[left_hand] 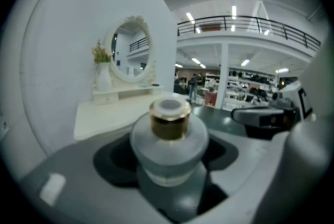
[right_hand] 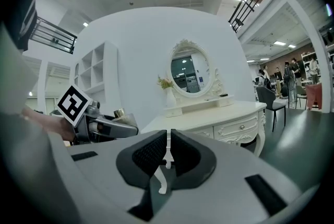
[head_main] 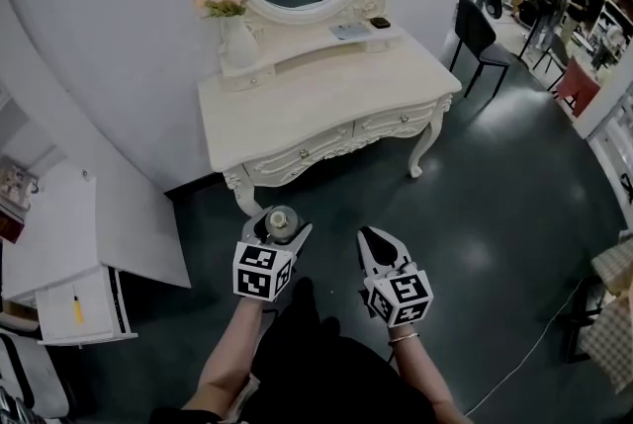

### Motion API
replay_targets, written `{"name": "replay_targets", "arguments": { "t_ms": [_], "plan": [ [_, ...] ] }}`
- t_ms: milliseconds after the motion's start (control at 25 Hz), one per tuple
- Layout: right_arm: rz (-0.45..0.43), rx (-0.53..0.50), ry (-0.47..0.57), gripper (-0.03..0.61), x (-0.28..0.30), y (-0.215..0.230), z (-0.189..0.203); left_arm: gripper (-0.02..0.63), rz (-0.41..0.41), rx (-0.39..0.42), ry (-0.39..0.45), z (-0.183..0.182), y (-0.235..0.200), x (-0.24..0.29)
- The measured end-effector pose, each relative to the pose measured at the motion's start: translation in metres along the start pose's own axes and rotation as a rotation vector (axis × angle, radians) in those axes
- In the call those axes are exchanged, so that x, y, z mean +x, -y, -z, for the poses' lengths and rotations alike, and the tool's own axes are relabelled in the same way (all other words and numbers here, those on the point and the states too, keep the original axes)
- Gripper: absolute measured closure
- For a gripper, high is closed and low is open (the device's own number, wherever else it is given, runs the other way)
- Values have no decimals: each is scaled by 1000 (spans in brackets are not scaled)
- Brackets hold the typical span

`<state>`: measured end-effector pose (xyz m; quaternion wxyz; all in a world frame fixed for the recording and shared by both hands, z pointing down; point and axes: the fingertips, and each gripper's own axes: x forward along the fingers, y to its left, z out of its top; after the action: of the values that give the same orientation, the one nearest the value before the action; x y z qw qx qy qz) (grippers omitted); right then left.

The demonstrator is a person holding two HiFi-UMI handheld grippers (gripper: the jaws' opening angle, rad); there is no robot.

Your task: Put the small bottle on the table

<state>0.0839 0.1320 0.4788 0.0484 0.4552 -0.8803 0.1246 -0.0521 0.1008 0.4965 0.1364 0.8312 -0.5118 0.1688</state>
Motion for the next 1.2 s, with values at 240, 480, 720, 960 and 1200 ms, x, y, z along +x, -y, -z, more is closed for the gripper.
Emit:
{"name": "replay_targets", "arguments": {
  "t_ms": [240,480,720,960,1200],
  "plan": [
    [5,2,-5,572,20,13,-3,278,14,-1,2,-9,-11,26],
    [19,7,-19,572,54,33,-9,278,26,-3,-6,-20,-34,62],
    [36,9,-19,572,104,61,-22,278,31,-11,-13,-35,-67,105],
    [47,13,-26,572,155,83,-38,278,41,-10,-24,-56,-101,148],
    [61,12,-27,572,202,97,-52,278,65,7,-29,-76,-132,188]
  ]
}}
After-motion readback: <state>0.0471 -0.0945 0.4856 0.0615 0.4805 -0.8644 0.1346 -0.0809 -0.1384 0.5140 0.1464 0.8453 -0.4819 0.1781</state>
